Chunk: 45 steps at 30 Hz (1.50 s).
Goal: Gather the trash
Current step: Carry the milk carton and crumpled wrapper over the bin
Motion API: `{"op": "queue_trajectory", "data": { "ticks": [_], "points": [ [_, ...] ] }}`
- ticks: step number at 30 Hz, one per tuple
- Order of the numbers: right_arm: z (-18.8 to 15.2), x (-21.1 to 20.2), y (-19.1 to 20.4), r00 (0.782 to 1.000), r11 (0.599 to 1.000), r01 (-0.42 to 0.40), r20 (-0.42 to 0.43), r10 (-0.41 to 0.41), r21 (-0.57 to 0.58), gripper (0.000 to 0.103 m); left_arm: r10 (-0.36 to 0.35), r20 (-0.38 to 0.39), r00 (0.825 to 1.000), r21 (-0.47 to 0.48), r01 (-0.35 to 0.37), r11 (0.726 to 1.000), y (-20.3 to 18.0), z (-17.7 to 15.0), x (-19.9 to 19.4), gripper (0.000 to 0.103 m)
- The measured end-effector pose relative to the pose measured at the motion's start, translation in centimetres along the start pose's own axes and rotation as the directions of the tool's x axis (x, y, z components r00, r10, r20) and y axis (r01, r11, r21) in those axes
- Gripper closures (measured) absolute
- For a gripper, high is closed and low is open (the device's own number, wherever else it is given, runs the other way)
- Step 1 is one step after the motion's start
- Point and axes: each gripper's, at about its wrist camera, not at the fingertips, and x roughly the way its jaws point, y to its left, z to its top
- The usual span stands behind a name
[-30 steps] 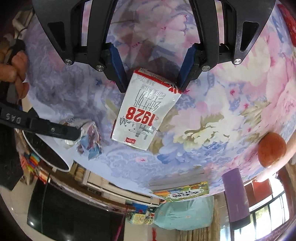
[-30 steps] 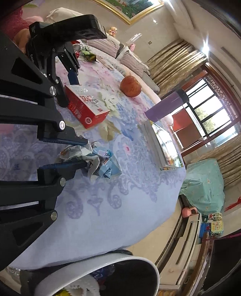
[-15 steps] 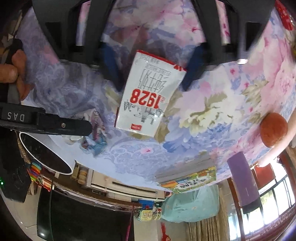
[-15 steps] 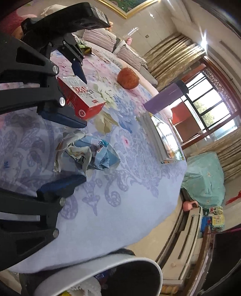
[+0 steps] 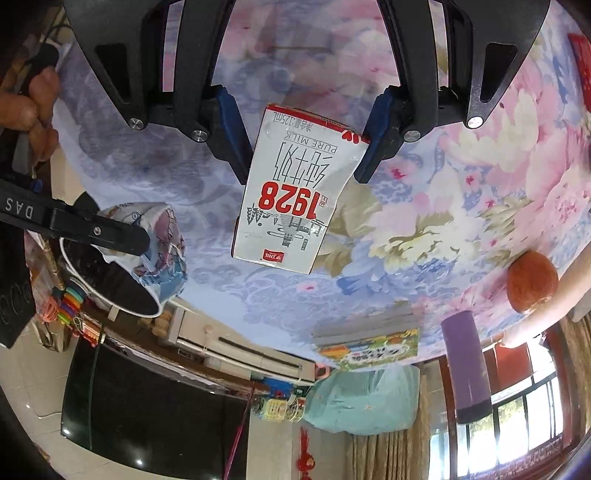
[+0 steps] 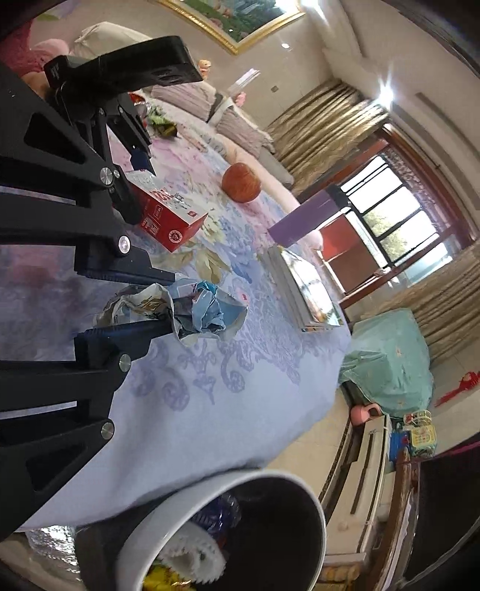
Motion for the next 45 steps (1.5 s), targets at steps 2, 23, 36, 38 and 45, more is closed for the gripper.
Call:
{"op": "queue_trajectory", "data": {
  "ticks": [2, 23, 36, 38, 45],
  "points": [
    [-0.2, -1.1, -0.1, 1.0, 1.0, 0.008, 0.018, -0.008, -0.002, 0.084, -0.01, 0.005, 1.0, 0.002, 0.01, 1.0, -0.8, 0.0, -0.3, 0.047],
    [-1.8, -8.5, -2.9, 0.988, 0.997, 0.057, 0.139, -0.063, 0.045, 0.084, -0.114, 0.016, 0.993, 0.073, 0.113, 0.991, -9.1, 0.5, -2.2, 0.048],
    [-2.0, -11.8, -6.1, 0.974, 0.99, 0.1, 0.194, -0.117, 0.098, 0.084, -0.162, 0.018, 0.987, 0.134, 0.158, 0.978, -13.3, 1.8, -2.0, 0.048],
    [-1.9, -12.2, -6.6, 0.971, 0.989, 0.109, 0.201, -0.128, 0.104, 0.084, -0.167, 0.018, 0.986, 0.144, 0.163, 0.976, -13.9, 1.9, -1.9, 0.048],
    [-1.6, -13.2, -7.7, 0.965, 0.985, 0.136, 0.209, -0.156, 0.11, 0.084, -0.176, 0.004, 0.984, 0.161, 0.173, 0.972, -15.6, 2.5, -1.2, 0.048]
  ]
}}
